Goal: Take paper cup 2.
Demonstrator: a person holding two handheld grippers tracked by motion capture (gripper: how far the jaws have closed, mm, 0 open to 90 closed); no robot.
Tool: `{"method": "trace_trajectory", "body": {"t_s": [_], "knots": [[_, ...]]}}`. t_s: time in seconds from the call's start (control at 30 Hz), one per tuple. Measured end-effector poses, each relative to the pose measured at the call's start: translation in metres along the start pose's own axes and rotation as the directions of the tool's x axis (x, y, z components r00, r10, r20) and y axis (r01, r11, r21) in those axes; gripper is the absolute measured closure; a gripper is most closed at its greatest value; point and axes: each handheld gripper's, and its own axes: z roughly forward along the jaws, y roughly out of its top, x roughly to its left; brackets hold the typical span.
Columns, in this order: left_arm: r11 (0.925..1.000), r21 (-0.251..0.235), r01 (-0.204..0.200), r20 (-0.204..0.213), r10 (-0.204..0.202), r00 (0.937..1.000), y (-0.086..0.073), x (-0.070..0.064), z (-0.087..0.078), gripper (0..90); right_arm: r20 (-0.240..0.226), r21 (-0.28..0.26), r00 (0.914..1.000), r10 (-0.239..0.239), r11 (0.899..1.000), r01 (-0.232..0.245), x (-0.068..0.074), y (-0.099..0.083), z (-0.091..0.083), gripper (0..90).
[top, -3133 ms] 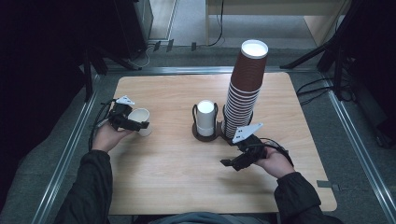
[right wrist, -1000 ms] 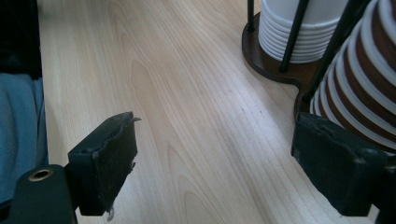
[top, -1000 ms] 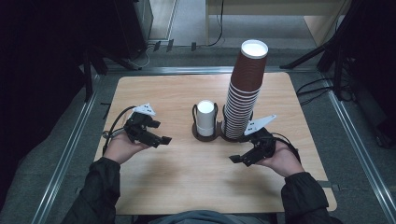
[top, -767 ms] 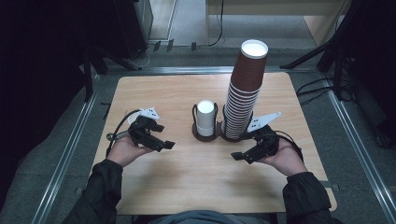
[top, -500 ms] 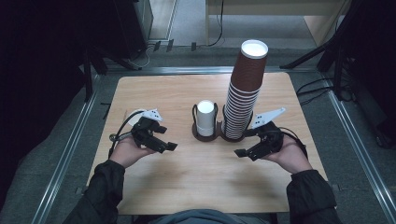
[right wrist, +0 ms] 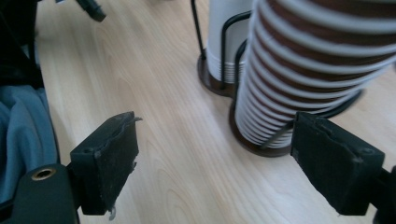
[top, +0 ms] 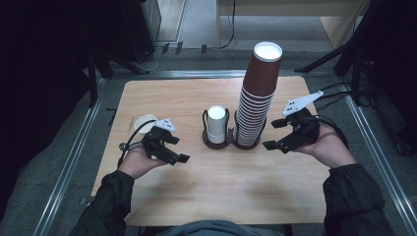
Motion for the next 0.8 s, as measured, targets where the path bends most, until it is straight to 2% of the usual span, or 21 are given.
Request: {"method": "trace_trajectory", "body": {"t_s": [0.2,0.3,0.37,0.57,0.73,0.8], "knots": [[1.0,-0.007,0.001,0.014,-0.001,0.9999,0.0,-0.002,0.001,13.0,0.044,0.002,0.999,0.0,1.0,0.0,-0.009,0.019,-0.023,15.7],[0.9998,0.007,-0.02,0.027,0.019,0.9995,-0.001,-0.004,0.002,13.0,0.076,-0.003,0.9971,-0.004,1.0,0.004,-0.012,0.026,-0.032,17.0],[0.9997,0.005,-0.026,0.033,0.025,0.9991,-0.001,-0.007,0.004,13.1,0.084,-0.019,0.9965,0.009,1.0,-0.007,-0.016,0.031,-0.038,16.9],[0.9993,0.012,-0.034,0.044,0.034,0.9984,-0.001,-0.011,0.008,13.1,0.105,-0.025,0.9944,0.004,1.0,-0.001,-0.027,0.051,-0.05,16.6],[0.9994,0.019,-0.03,0.052,0.029,0.9982,0.0,-0.011,0.012,13.1,0.119,-0.084,0.9925,0.03,0.996,-0.02,-0.035,0.071,-0.06,15.8],[0.9992,0.025,-0.032,0.061,0.031,0.9977,0.0,-0.011,0.012,13.6,0.122,-0.087,0.9921,0.026,0.996,-0.016,-0.036,0.079,-0.061,15.0]]}}
